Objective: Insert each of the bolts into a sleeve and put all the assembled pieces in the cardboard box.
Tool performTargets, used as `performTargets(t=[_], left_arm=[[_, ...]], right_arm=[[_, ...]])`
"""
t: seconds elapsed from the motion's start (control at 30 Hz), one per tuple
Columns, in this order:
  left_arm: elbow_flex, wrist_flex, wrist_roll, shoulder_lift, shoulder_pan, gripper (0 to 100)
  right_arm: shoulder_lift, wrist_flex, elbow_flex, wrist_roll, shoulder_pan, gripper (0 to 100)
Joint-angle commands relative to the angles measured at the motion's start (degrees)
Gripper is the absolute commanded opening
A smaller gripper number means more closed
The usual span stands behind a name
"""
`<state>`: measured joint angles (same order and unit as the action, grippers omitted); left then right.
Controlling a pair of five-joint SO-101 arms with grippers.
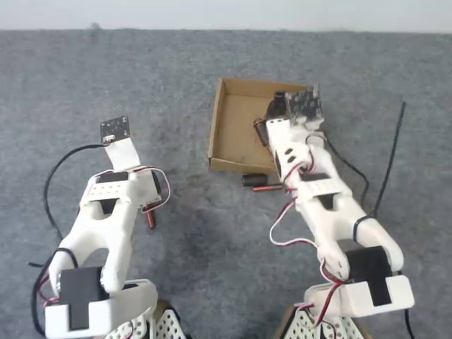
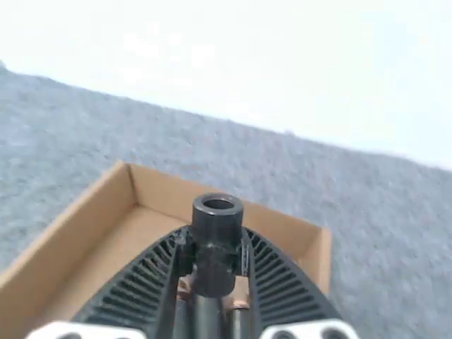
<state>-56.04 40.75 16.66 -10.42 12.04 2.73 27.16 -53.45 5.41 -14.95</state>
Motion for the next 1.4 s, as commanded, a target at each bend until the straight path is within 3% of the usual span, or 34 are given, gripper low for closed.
performTargets(t=[0.0,0.23,0.77,1.13,1.37], left_arm=[[0.3,-1.3,-0.7,-3.2,0.5,1],[0.3,-1.3,-0.8,-3.2,0.4,1],[0.3,-1.3,-0.8,-3.2,0.4,1],[0.3,-1.3,-0.8,-3.2,0.4,1],[0.3,-1.3,-0.8,-3.2,0.4,1]], right_arm=[[4.1,11.9,-4.0,0.8,-1.5,2.9],[4.1,31.2,-17.4,0.8,-4.9,0.6],[4.1,57.4,-42.0,0.8,-11.6,0.6],[2.8,56.2,-42.5,0.8,-11.6,0.6],[-1.4,55.7,-42.6,0.8,-23.2,0.6]])
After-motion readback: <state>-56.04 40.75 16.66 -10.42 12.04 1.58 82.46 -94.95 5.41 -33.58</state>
